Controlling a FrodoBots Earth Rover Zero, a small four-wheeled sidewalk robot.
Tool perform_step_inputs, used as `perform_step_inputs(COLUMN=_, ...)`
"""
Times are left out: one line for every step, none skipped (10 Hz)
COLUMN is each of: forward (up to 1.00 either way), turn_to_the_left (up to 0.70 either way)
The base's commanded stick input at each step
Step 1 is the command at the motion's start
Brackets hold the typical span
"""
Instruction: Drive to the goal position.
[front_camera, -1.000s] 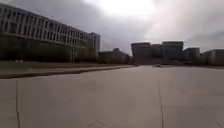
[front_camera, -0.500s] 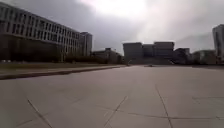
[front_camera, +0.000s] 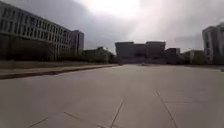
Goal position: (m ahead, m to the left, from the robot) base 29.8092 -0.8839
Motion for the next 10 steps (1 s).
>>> perform_step_inputs(forward=1.0, turn_to_the_left=-0.27)
perform_step_inputs(forward=1.0, turn_to_the_left=-0.27)
perform_step_inputs(forward=1.0, turn_to_the_left=-0.27)
perform_step_inputs(forward=1.0, turn_to_the_left=-0.27)
perform_step_inputs(forward=1.0, turn_to_the_left=-0.27)
perform_step_inputs(forward=1.0, turn_to_the_left=-0.27)
perform_step_inputs(forward=1.0, turn_to_the_left=-0.27)
perform_step_inputs(forward=1.0, turn_to_the_left=-0.27)
perform_step_inputs(forward=1.0, turn_to_the_left=-0.27)
perform_step_inputs(forward=1.0, turn_to_the_left=-0.27)
